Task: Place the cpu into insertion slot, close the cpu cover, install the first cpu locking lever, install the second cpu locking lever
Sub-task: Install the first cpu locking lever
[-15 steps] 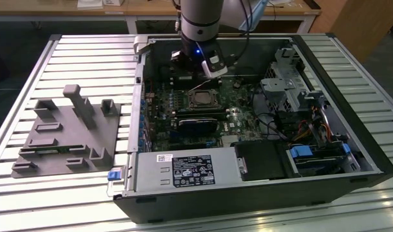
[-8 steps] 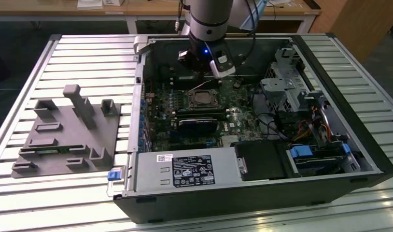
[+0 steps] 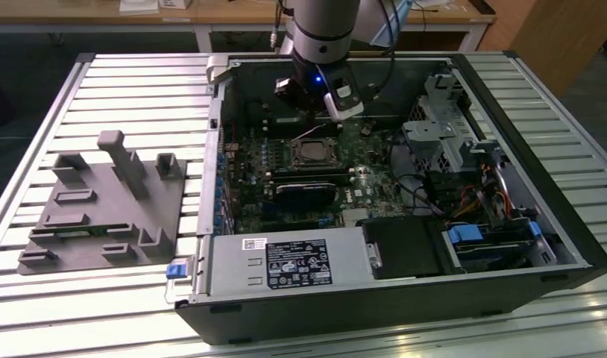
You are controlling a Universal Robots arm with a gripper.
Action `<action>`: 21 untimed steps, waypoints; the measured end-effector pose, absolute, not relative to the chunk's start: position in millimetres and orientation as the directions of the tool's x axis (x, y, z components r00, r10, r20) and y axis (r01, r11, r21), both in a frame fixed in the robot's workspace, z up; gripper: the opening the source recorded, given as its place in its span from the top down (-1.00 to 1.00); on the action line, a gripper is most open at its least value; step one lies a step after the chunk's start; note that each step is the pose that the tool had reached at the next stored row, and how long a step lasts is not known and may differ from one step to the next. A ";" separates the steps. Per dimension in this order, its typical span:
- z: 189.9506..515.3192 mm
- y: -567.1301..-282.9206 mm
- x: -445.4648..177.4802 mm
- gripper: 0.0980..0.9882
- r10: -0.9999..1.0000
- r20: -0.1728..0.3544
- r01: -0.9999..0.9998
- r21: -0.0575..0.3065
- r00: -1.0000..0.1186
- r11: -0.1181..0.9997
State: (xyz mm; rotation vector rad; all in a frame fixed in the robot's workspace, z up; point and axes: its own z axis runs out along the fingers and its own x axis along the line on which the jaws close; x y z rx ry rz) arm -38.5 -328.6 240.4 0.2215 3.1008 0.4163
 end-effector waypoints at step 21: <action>228.3 -328.8 -40.9 0.98 0.144 -0.071 0.124 0.231 -0.987 0.965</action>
